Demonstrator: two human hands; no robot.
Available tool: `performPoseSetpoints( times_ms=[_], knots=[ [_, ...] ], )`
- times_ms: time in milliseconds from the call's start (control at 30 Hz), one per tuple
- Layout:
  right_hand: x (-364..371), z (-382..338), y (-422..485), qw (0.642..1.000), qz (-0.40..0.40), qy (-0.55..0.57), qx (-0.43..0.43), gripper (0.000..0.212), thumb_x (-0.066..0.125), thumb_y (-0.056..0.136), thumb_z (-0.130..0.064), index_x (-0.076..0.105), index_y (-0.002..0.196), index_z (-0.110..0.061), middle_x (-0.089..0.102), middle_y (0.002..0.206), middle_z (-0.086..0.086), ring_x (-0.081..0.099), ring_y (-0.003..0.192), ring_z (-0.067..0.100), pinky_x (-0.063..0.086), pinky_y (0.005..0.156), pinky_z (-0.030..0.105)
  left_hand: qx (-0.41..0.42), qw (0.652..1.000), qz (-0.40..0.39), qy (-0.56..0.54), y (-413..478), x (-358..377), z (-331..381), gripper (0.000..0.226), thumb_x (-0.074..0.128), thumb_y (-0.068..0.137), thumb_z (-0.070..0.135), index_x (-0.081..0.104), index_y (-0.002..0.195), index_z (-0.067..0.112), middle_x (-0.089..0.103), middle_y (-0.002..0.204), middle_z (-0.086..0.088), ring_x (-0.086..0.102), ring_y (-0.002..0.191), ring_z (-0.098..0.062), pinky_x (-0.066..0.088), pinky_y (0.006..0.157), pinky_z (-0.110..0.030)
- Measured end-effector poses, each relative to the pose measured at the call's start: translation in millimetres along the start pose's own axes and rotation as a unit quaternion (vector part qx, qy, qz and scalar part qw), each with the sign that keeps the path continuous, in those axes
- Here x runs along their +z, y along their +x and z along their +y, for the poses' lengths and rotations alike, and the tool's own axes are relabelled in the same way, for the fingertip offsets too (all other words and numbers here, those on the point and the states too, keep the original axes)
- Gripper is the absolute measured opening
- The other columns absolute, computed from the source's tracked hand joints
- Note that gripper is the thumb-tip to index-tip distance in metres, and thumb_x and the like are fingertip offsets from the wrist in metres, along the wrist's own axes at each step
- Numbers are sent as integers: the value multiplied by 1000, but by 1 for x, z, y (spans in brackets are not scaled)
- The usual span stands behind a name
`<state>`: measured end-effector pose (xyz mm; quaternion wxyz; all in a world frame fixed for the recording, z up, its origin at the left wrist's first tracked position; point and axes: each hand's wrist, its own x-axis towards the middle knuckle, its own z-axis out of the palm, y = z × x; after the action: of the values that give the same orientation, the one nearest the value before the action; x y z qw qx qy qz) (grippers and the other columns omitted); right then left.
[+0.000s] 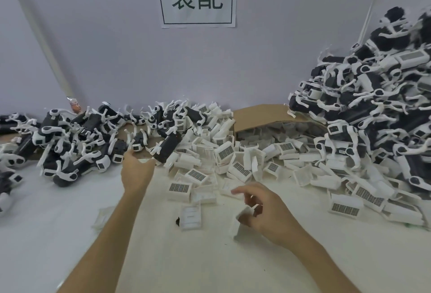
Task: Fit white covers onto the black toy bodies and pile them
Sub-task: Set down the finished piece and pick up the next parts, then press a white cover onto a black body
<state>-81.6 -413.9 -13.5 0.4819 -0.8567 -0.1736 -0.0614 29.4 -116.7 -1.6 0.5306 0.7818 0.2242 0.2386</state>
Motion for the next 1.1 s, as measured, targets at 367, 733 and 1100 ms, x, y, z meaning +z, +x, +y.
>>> performPoseSetpoints(
  times_ms=[367,733,1100],
  knots=[
    [-7,4,4,995,49,77,49,7,65,94,-10,63,88,-12,70,70,4,69,60,18,49,61,20,28,986,-58,152,45,36,-17,37,75,85,41,50,104,22,62,97,0,57,103,-29,37,94,-44],
    [-15,-5,7,965,88,230,88,14,60,93,4,68,95,-7,65,66,7,60,52,23,49,58,33,126,952,-97,-263,-65,2,52,36,76,86,6,54,104,28,67,98,-1,70,83,-16,59,68,-29],
    [-24,-5,6,939,253,223,66,24,74,87,-7,72,73,-26,61,57,-1,57,48,10,43,47,19,259,943,-145,-150,-149,33,26,56,79,78,-3,53,96,45,64,97,21,60,90,-7,47,74,-11]
  ],
)
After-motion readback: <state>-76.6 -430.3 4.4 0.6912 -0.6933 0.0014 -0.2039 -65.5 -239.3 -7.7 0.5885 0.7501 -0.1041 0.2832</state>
